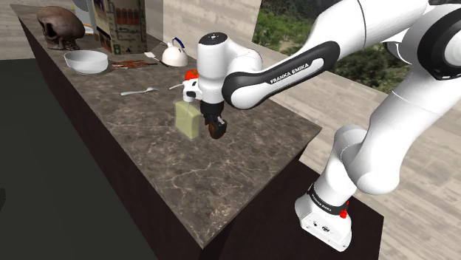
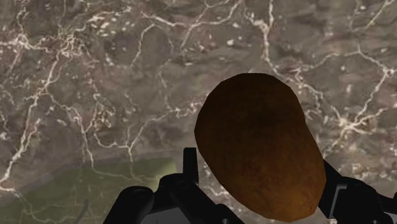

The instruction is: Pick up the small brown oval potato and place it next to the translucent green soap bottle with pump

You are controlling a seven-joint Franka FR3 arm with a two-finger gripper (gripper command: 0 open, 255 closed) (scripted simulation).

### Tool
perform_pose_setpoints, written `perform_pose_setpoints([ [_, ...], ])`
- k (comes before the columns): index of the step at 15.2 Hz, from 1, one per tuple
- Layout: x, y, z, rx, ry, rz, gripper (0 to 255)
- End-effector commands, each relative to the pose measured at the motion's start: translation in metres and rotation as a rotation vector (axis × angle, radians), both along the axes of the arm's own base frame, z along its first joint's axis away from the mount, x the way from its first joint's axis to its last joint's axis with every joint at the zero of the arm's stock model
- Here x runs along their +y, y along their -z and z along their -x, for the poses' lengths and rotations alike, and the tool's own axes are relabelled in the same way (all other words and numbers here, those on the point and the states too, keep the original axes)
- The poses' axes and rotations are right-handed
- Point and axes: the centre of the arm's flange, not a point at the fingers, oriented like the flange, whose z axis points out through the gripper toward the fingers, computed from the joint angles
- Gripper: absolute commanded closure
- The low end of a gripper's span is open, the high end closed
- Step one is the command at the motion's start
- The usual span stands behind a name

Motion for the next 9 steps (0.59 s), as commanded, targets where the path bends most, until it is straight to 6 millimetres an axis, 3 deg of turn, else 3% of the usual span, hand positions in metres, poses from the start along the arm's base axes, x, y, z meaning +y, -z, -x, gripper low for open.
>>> perform_pose_setpoints([
  [1,0.0029,0.0516,-0.0016,0.071,-0.002,0.04,255],
  [5,0.0029,0.0516,-0.0016,0.071,-0.002,0.04,255],
  [6,0.0062,0.0582,-0.0009,0.071,0.0,0.04,0],
  [9,0.0073,0.0516,-0.0052,0.072,0.001,0.041,0],
])
